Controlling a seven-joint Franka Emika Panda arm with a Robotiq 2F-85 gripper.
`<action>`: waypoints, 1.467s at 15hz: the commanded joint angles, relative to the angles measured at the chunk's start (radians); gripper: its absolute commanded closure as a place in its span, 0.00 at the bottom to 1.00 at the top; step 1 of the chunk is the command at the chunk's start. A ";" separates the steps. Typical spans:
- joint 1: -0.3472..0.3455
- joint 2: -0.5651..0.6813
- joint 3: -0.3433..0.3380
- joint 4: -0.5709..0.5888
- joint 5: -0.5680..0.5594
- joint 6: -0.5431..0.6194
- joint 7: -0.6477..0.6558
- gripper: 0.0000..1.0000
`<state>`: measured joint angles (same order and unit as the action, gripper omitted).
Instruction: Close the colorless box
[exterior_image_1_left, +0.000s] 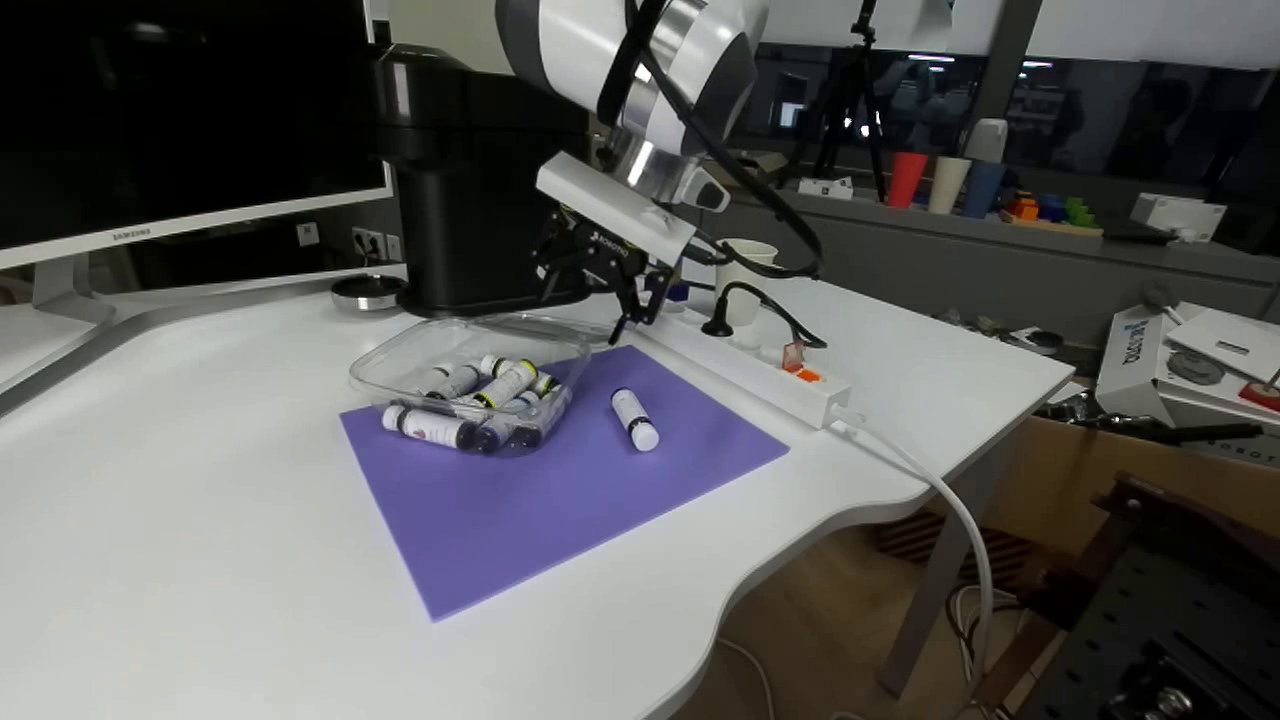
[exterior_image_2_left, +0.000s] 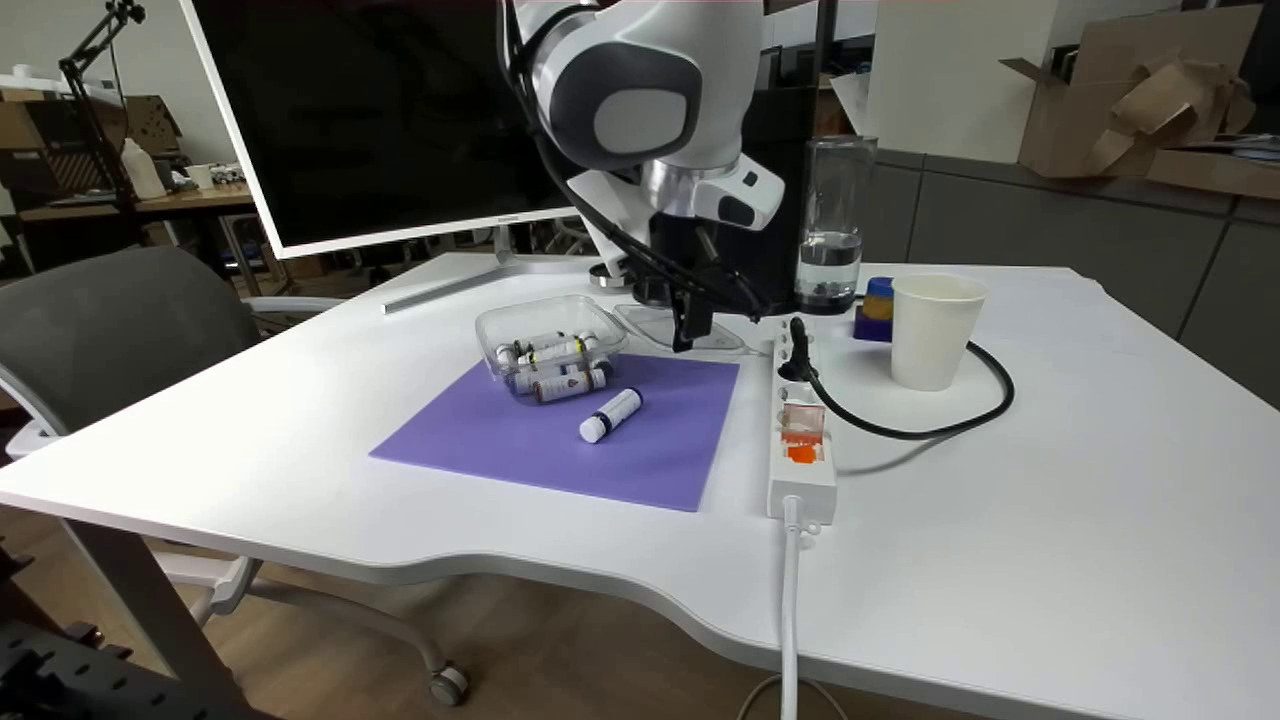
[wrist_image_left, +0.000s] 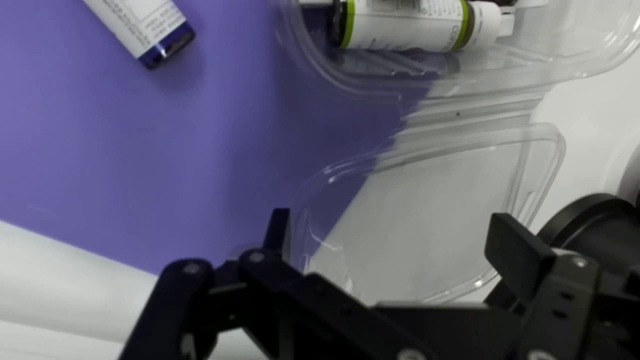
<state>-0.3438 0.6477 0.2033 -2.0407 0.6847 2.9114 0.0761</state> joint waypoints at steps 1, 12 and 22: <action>-0.052 0.001 0.046 -0.002 0.051 -0.022 -0.018 0.00; -0.101 0.054 0.050 0.038 0.068 -0.043 -0.062 0.00; -0.133 0.121 0.062 0.116 0.095 -0.065 -0.188 0.00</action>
<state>-0.4673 0.7492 0.2618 -1.9705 0.7507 2.8813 -0.0614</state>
